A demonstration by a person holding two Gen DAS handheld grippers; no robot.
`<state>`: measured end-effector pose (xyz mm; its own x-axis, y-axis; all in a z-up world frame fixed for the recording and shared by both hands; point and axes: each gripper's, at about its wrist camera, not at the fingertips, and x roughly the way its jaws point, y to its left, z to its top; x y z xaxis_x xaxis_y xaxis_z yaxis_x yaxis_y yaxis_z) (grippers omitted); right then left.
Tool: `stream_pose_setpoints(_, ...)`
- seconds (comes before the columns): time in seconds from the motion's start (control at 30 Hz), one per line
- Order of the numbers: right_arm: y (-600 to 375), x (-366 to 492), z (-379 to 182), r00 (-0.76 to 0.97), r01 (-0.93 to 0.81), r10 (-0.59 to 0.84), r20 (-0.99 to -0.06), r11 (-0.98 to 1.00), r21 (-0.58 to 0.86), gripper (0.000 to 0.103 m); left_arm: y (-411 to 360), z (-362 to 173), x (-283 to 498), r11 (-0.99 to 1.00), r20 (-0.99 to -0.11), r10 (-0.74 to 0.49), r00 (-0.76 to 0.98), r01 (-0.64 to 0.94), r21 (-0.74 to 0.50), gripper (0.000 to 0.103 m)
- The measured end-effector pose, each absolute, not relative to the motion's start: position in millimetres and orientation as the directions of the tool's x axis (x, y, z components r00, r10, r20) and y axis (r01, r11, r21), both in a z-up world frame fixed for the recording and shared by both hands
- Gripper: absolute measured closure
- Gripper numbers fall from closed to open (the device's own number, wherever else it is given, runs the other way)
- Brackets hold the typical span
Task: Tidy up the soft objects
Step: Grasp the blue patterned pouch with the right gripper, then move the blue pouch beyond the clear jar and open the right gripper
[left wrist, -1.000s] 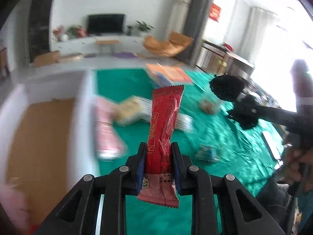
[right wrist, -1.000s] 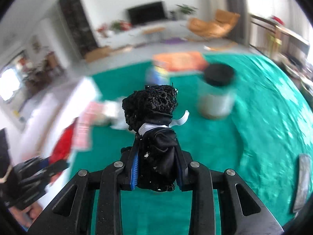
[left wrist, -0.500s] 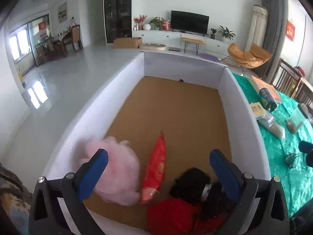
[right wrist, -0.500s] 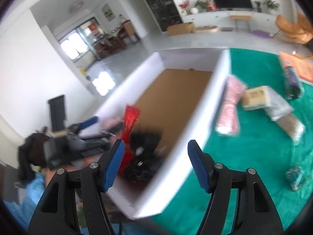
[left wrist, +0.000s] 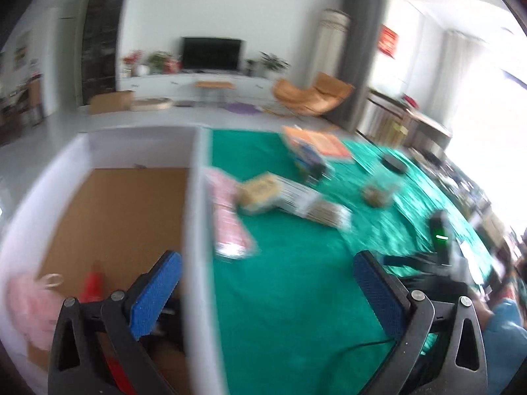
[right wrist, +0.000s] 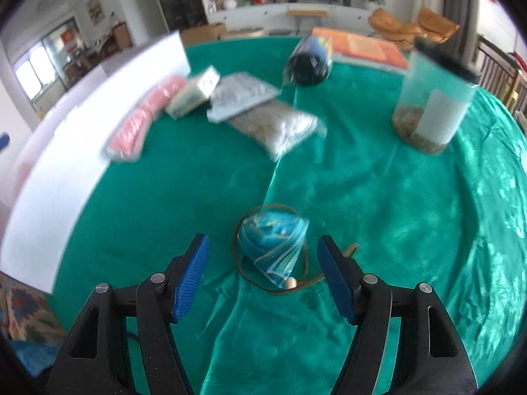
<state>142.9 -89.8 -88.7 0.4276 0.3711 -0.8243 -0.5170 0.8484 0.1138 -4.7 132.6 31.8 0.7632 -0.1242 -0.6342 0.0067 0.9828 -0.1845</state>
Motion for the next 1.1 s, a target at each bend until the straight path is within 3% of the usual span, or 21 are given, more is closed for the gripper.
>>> stream_pose_setpoints(0.07, -87.0, 136.3, -99.7, 0.427, -0.515, 0.373, -0.824, 0.849, 0.117, 0.039, 108.9, 22.2, 4.4, 0.983, -0.659, -0.154, 0.736, 0.046, -0.178, 0.0)
stream_pose_setpoints(0.1, -89.8, 135.1, -100.0, 0.478, -0.493, 0.356, -0.803, 0.865, 0.09, 0.06, 99.4, 16.2, 7.6, 0.982, -0.672, -0.166, 0.722, 0.061, -0.176, 0.0)
stream_pose_setpoints(0.43, -239.5, 189.4, -76.0, 0.613, -0.105, 0.179, -0.769, 0.984, 0.145, 0.059, 56.1, -57.2, 69.7, 0.986, -0.767, -0.153, 0.623, 0.046, -0.16, 0.0)
stream_pose_setpoints(0.67, -280.7, 270.6, -58.7, 0.666, -0.033, 0.084, -0.741, 0.996, 0.084, 0.058, 45.8, -86.7, 106.0, 0.996, -0.784, -0.087, 0.614, 0.037, -0.081, 0.0)
stream_pose_setpoints(0.77, -292.3, 287.8, -68.0, 0.669, -0.014, 0.079, -0.739, 0.995, 0.094, 0.054, 45.9, -100.8, 112.6, 0.997, -0.804, -0.072, 0.59, 0.025, -0.071, 0.0)
stream_pose_setpoints(0.83, -298.6, 297.0, -79.1, 0.653, 0.023, 0.075, -0.754, 0.993, 0.118, 0.039, 44.0, -103.6, 113.0, 0.998, -0.802, -0.062, 0.594, 0.031, -0.055, 0.0)
stream_pose_setpoints(1.1, -318.3, 218.0, -59.1, 0.718, 0.09, 0.14, -0.682, 0.953, 0.29, 0.032, 39.3, -106.1, 115.3, 0.999, -0.813, -0.028, 0.581, 0.034, -0.01, 0.0)
